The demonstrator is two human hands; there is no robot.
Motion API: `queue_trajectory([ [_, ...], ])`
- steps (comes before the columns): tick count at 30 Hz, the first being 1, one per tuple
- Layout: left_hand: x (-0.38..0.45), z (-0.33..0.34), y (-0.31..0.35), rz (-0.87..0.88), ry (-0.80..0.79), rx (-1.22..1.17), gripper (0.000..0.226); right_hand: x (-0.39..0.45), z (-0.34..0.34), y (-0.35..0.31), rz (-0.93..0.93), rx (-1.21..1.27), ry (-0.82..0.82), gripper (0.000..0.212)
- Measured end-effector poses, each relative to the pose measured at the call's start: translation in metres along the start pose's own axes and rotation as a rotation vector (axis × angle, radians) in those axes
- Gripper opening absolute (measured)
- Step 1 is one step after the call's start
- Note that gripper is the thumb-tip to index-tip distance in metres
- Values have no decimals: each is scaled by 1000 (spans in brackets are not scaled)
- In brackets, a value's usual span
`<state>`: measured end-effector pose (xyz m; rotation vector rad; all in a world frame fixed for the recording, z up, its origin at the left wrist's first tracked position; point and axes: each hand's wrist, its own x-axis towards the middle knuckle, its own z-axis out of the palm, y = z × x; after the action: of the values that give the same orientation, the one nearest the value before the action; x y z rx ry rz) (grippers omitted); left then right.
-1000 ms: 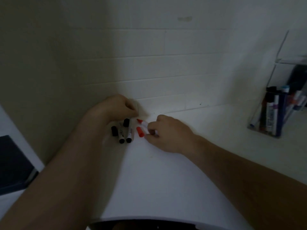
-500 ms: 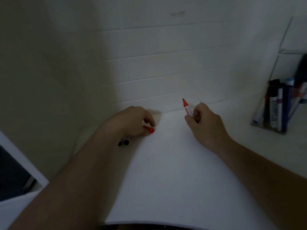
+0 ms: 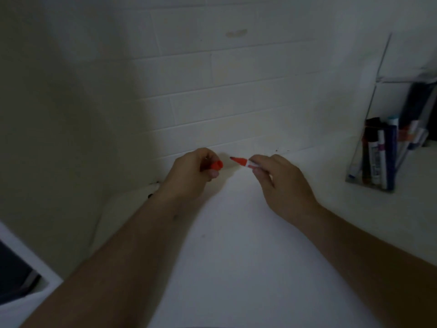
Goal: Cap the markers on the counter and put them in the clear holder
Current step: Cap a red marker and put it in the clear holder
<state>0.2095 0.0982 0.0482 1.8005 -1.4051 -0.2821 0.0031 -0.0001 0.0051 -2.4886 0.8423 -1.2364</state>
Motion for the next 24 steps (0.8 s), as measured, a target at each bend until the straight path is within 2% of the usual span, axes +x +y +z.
queue_trajectory([
  [5, 0, 2, 1, 58, 17, 24, 24, -3, -2, -5, -6, -66, -14, 28],
  [13, -6, 8, 11, 162, -60, 159, 20, -5, -1, -4, -17, -100, -55, 29],
  [17, -12, 14, 16, 187, -99, 167, 13, -4, -3, -7, -82, -179, -22, 25],
  [24, -10, 16, 19, 258, -135, 337, 20, -7, -6, -14, -129, -232, 4, 29],
])
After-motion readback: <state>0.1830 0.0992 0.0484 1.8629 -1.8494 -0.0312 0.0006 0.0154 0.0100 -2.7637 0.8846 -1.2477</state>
